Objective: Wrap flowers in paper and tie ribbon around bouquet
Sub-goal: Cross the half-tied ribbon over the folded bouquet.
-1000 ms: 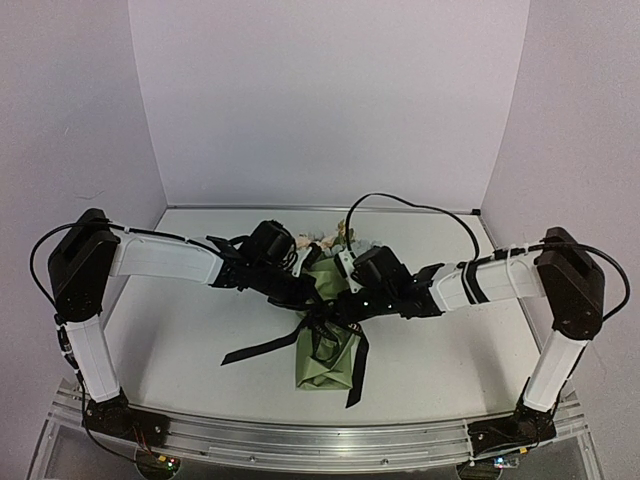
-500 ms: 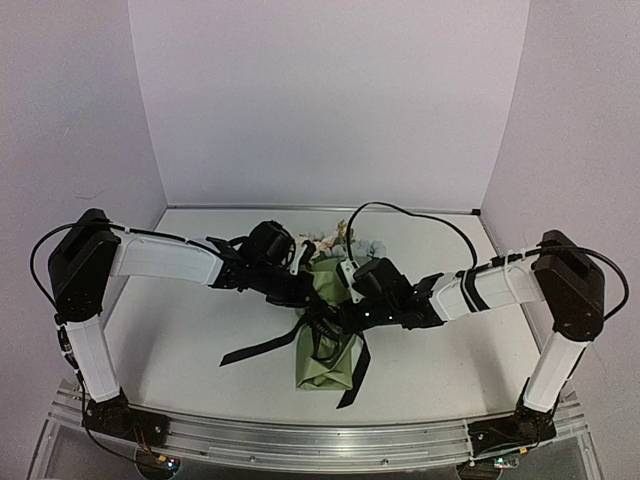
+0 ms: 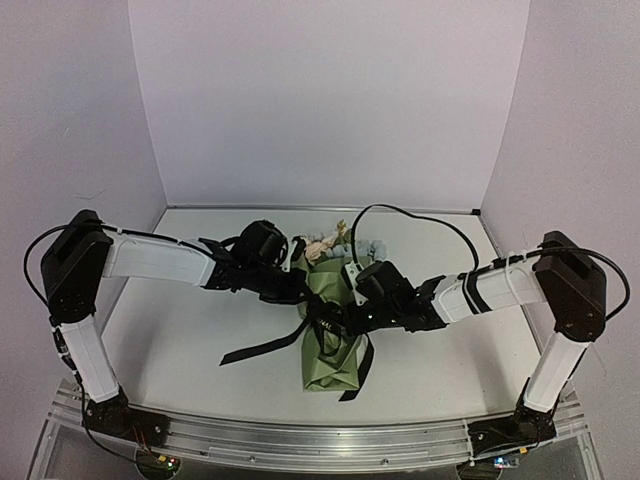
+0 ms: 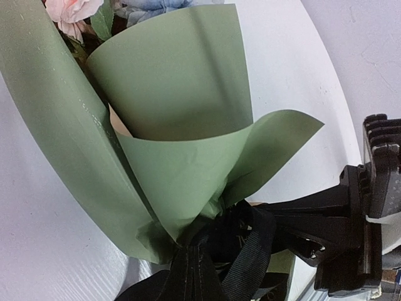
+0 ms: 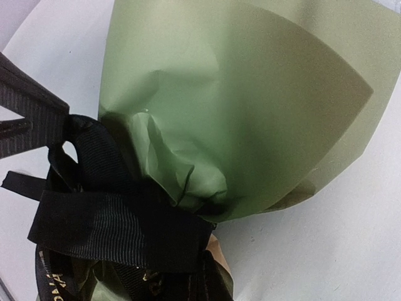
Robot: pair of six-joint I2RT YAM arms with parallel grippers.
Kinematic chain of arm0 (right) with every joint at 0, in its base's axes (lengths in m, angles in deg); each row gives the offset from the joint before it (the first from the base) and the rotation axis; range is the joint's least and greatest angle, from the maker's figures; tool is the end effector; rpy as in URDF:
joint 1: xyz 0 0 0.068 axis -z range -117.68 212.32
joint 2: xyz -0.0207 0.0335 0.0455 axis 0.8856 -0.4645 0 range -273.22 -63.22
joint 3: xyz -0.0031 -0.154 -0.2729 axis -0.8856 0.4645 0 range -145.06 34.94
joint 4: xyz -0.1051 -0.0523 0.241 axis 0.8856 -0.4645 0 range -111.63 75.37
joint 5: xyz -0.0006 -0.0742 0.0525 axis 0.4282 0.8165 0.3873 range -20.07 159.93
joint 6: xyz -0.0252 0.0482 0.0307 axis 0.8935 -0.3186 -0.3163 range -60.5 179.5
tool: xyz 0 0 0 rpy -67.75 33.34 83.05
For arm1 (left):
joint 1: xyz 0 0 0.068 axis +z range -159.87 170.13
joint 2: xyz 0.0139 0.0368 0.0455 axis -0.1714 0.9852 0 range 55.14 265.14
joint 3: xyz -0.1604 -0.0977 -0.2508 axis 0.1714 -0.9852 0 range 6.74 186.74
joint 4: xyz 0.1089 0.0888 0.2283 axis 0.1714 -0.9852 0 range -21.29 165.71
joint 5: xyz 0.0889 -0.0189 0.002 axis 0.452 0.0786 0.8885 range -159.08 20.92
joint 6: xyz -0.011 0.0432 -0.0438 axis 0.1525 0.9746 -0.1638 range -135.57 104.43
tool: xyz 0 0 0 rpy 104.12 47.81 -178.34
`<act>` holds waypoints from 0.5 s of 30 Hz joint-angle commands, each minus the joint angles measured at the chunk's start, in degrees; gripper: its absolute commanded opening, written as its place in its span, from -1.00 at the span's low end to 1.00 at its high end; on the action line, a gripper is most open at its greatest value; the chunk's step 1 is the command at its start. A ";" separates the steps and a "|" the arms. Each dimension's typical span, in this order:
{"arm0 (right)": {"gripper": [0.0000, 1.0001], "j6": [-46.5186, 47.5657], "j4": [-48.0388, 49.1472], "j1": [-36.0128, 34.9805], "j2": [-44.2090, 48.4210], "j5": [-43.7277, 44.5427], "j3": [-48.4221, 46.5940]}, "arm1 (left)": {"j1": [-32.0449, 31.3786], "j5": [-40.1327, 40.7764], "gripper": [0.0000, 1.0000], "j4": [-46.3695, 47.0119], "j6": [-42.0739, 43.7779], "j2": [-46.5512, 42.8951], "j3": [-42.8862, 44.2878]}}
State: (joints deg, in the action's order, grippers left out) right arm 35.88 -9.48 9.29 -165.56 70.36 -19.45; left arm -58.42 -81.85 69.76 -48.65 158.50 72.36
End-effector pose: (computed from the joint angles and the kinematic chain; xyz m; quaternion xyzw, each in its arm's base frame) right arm 0.2336 0.3098 0.1826 -0.2312 0.8867 0.2456 0.3162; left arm 0.2660 -0.3171 0.2208 0.1663 0.8995 -0.3329 0.2289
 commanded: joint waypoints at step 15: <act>-1.00 -1.70 -3.72 -0.10 4.10 0.80 -0.37 | 1.09 1.74 -1.00 6.36 -1.28 -5.32 -3.85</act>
State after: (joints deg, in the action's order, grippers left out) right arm 34.96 -10.98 9.29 -164.24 70.36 -19.45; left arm -57.72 -79.42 72.03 -49.16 155.59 68.85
